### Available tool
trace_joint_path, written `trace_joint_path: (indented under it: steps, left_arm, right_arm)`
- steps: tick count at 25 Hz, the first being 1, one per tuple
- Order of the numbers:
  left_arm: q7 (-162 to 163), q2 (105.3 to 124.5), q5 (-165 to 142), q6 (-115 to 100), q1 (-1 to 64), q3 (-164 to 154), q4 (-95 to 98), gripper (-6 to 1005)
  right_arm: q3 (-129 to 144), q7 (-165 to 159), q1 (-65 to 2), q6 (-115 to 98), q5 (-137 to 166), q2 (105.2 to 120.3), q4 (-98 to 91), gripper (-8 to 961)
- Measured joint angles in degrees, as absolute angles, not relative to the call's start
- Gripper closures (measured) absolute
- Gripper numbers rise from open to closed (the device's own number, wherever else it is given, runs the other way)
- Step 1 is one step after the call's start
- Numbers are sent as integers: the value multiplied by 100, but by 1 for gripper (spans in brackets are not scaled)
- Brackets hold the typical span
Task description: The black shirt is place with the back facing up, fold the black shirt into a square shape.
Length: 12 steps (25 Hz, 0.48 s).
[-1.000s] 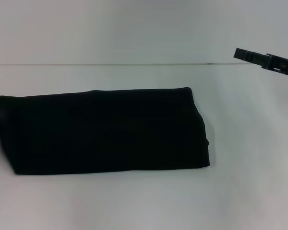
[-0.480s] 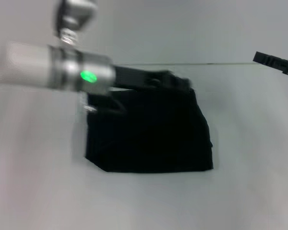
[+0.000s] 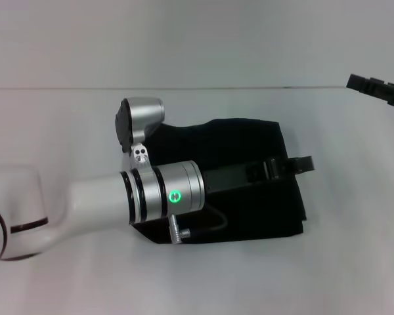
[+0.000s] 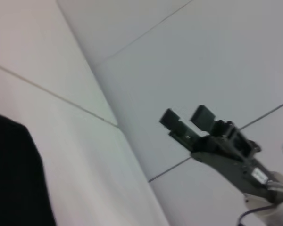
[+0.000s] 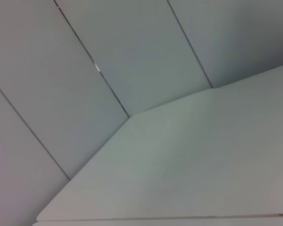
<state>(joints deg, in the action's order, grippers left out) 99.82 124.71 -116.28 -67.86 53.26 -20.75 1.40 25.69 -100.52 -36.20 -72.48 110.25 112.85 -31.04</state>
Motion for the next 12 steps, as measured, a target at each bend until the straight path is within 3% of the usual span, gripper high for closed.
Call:
trace_joint_path:
  steps: [6,12]
  left_arm:
    - [10006,12432,-11650,-7666,5270,-2089,119,682]
    - [10025,12373,-11670,-9062,4693,-2293,1156,434]
  right_arm:
    - [2604,-10276,-3613,-7384,11117,11241,-3079,162]
    - [2916,-11221,-3670,-7516,11743,11043,-3048,162]
